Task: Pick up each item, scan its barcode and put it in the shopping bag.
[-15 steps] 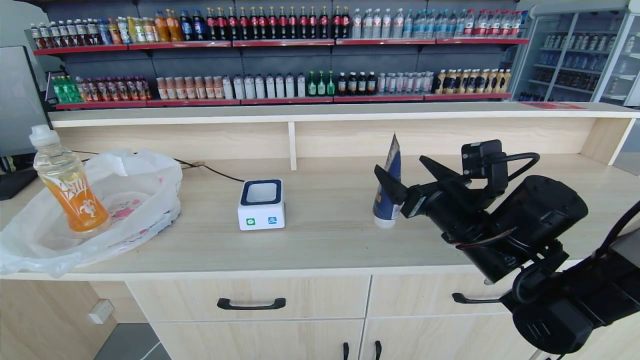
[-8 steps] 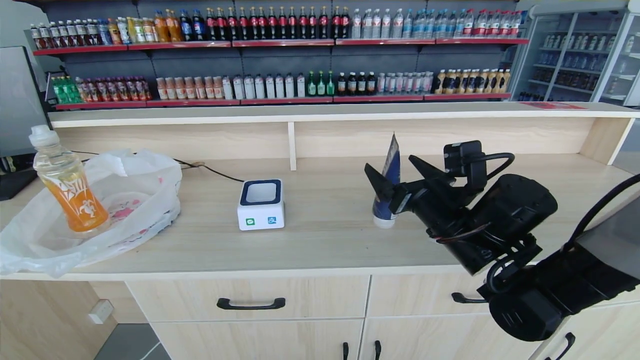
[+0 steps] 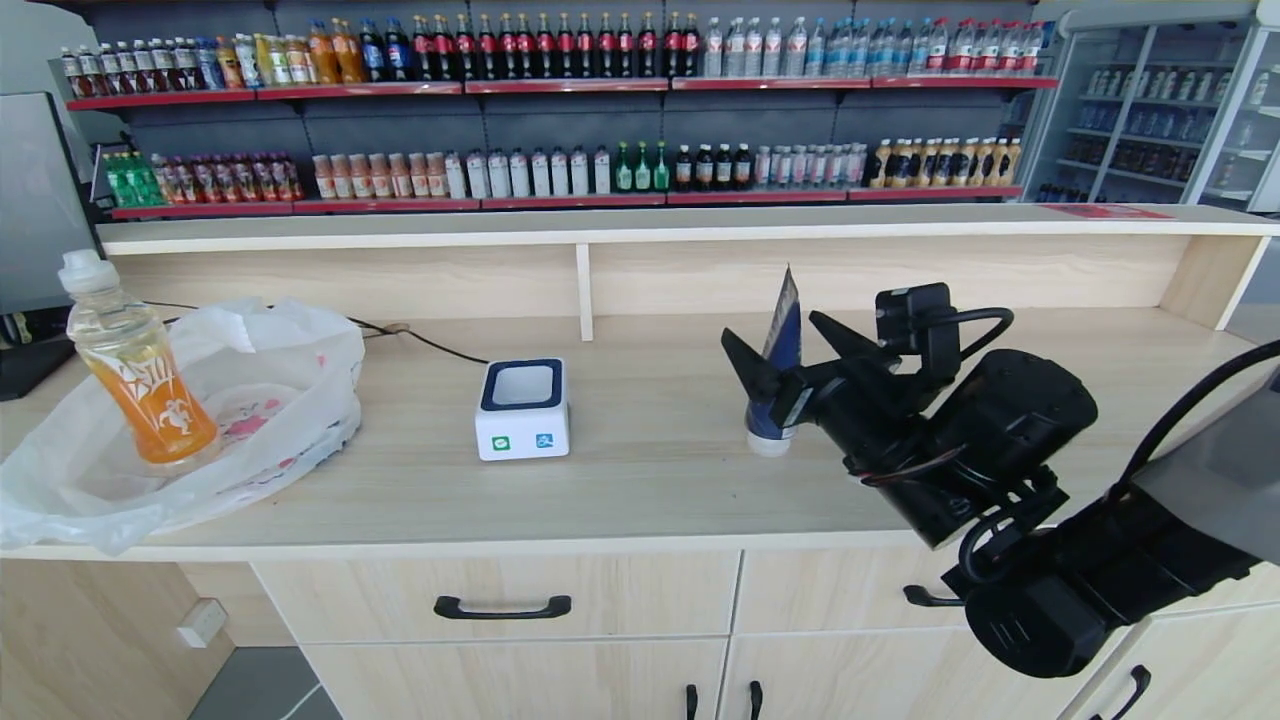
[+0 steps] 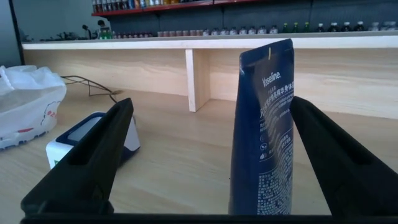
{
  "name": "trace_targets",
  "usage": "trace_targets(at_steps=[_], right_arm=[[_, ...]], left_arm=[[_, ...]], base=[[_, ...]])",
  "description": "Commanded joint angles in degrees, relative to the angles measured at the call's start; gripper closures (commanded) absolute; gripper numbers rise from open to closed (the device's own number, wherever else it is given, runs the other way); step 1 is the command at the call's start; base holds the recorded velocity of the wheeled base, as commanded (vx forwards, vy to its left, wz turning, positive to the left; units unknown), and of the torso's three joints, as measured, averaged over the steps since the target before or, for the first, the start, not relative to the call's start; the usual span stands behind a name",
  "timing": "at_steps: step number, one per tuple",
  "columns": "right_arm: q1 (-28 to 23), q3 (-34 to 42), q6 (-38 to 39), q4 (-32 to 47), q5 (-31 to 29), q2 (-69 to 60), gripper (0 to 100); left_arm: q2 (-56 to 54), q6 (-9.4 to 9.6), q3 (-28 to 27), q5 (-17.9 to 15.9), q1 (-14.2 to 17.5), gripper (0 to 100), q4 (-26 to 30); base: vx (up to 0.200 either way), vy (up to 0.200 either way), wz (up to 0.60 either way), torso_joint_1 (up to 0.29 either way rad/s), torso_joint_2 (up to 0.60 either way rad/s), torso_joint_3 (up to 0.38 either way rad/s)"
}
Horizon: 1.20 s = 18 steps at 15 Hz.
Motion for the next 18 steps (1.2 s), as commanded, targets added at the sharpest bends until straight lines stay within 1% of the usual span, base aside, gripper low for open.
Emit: trace_targets(at_steps=[1,3,6,9,11,18], right_arm=[[0.1,0.1,-0.1,-0.1,-0.5,-0.4,0],[-0.1,0.0,0.1,-0.1,-2.5,-0.8,0],[-0.7,-0.8,0.0,-0.1,-2.6,-0.6,0],[-0.9,-1.2,0.1,-0.1,-4.9,-0.3,0],[-2.1,-1.5,0.1,-0.1,-4.7,0.2,0],[-3.7,-0.4,0.3,-0.1,-4.7,0.3,0]], left_arm=[[0.0,0.0,0.1,0.0,0.0,0,0.0],[0.0,0.0,0.0,0.0,0.0,0,0.0],[0.0,0.0,0.0,0.0,0.0,0,0.0],[0.0,0.0,0.0,0.0,0.0,0,0.0],[0.0,0.0,0.0,0.0,0.0,0,0.0],[0.0,0.0,0.0,0.0,0.0,0,0.0]], base=[[0.0,0.0,0.0,0.0,0.0,0.0],[0.0,0.0,0.0,0.0,0.0,0.0],[0.0,0.0,0.0,0.0,0.0,0.0],[0.0,0.0,0.0,0.0,0.0,0.0],[0.0,0.0,0.0,0.0,0.0,0.0],[0.0,0.0,0.0,0.0,0.0,0.0]])
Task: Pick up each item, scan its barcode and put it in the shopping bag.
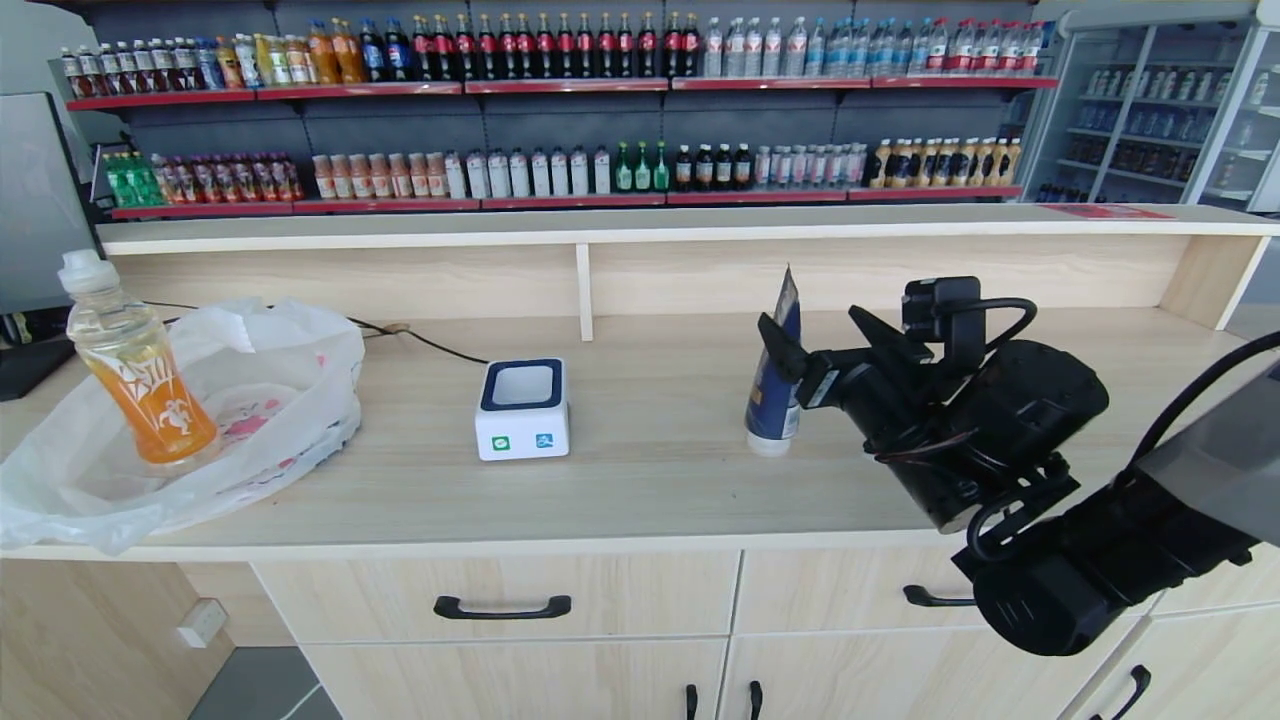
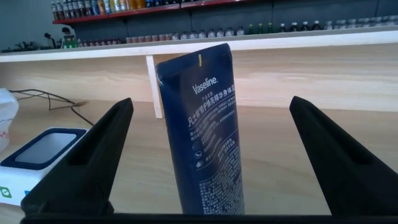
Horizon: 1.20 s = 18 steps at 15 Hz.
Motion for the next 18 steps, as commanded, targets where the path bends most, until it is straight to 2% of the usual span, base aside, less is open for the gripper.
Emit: trace_targets(at_steps=[1,11,18], right_arm=[[-0.2,0.5,0.0,-0.1,0.0,-0.2,0],[-1.2,3.1,0.3,-0.1,-0.1,-1.6,0],[-3.6,4.1,0.7,-0.1,0.0,-2.4,0]], left_arm=[[0.0,0.0,0.0,0.0,0.0,0,0.0],[0.0,0.0,0.1,0.0,0.0,0,0.0],[0.0,0.0,0.0,0.0,0.0,0,0.0]], base=[[0.0,0.0,0.0,0.0,0.0,0.0],[0.0,0.0,0.0,0.0,0.0,0.0],[0.0,0.0,0.0,0.0,0.0,0.0]])
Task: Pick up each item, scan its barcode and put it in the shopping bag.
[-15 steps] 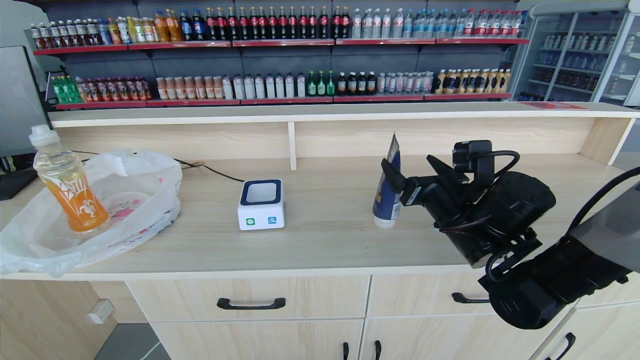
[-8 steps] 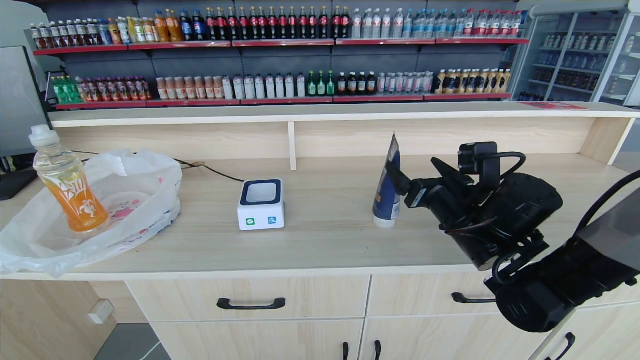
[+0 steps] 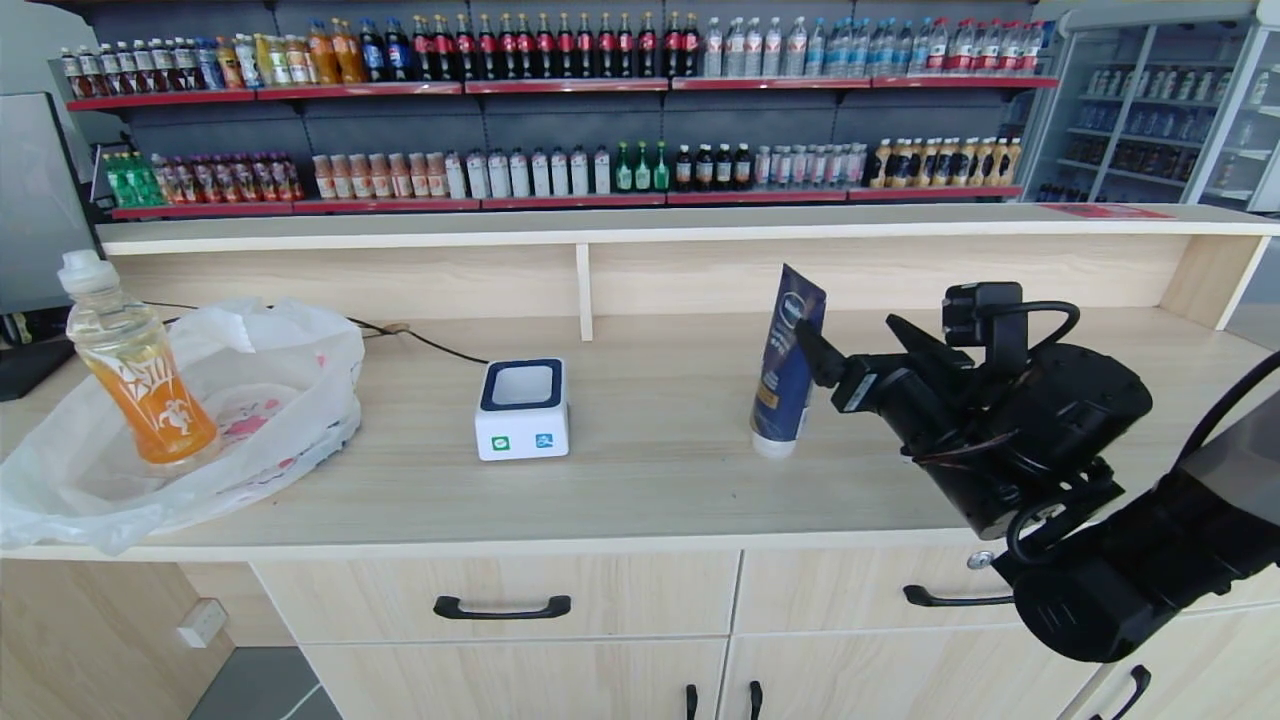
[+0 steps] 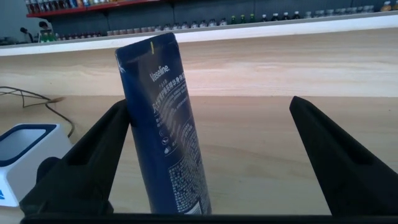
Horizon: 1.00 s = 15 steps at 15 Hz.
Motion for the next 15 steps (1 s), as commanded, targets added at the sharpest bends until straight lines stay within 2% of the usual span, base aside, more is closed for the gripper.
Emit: trace_targets(at_steps=[1,15], right_arm=[[-0.1,0.2,0.0,-0.1,0.0,-0.5,0],[-0.5,3.1,0.0,-0.1,-0.1,-1.8,0]], left_arm=[[0.0,0.0,0.0,0.0,0.0,0,0.0],[0.0,0.0,0.0,0.0,0.0,0,0.0]], base=[[0.0,0.0,0.0,0.0,0.0,0.0],[0.0,0.0,0.0,0.0,0.0,0.0]])
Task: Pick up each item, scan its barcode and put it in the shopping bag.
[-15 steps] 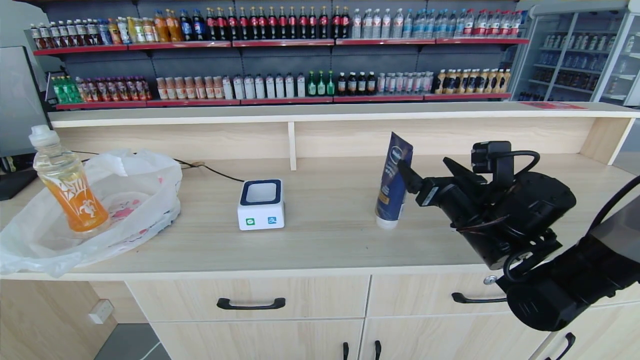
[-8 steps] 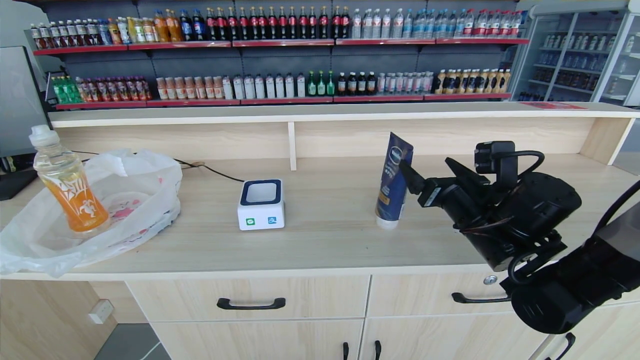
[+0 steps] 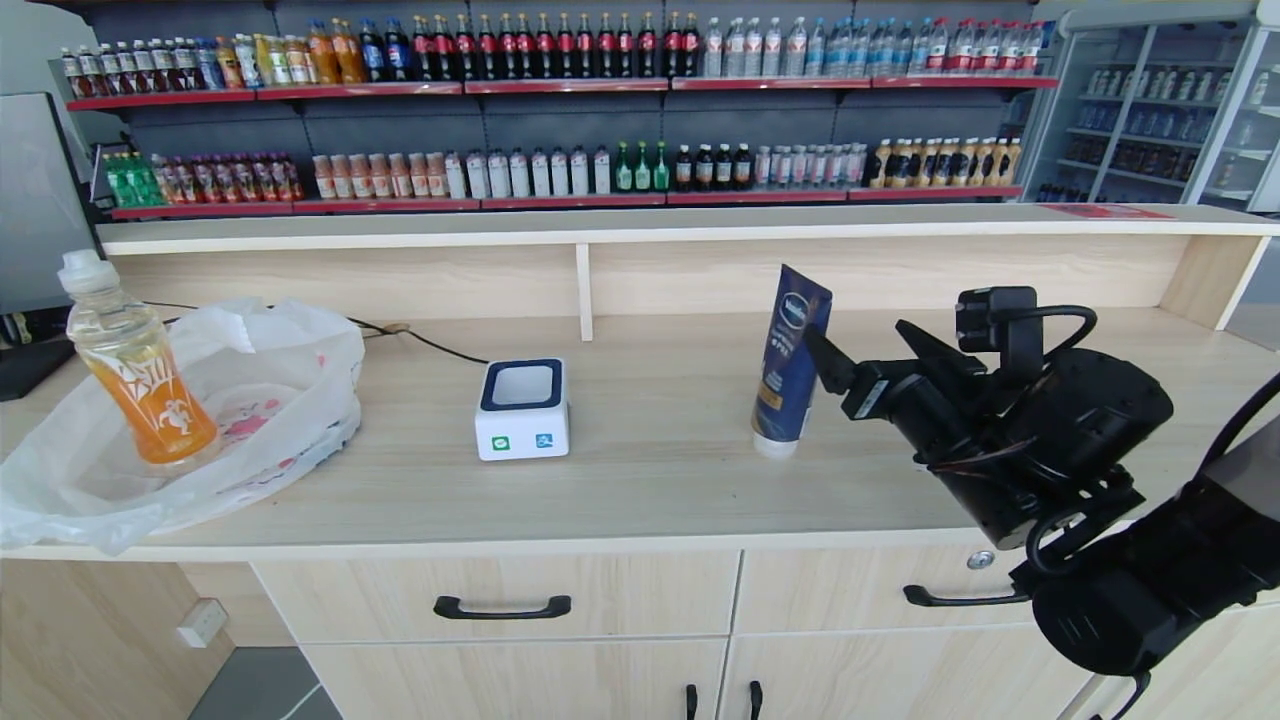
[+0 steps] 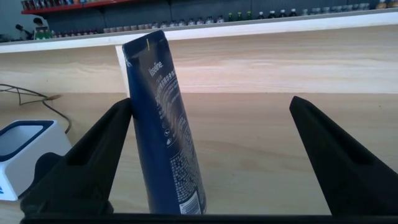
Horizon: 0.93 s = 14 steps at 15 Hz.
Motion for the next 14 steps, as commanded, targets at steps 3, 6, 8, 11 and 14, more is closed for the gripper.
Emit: trace_targets(at_steps=[3,6,8,11,14], right_arm=[[0.0,0.7,0.1,-0.1,0.0,-0.7,0],[-0.5,1.7,0.1,-0.1,-0.1,-1.6,0],[-0.9,1.8,0.2,-0.1,0.0,-2.0,0],[-0.9,2.2,0.3,-0.1,-0.1,-2.1,0],[-1.5,2.4,0.3,-0.1,-0.1,-2.1,0]], left_arm=[[0.0,0.0,0.0,0.0,0.0,0,0.0],[0.0,0.0,0.0,0.0,0.0,0,0.0],[0.0,0.0,0.0,0.0,0.0,0,0.0],[0.0,0.0,0.0,0.0,0.0,0,0.0],[0.0,0.0,0.0,0.0,0.0,0,0.0]], base=[[0.0,0.0,0.0,0.0,0.0,0.0],[0.0,0.0,0.0,0.0,0.0,0.0],[0.0,0.0,0.0,0.0,0.0,0.0],[0.0,0.0,0.0,0.0,0.0,0.0],[0.0,0.0,0.0,0.0,0.0,0.0]])
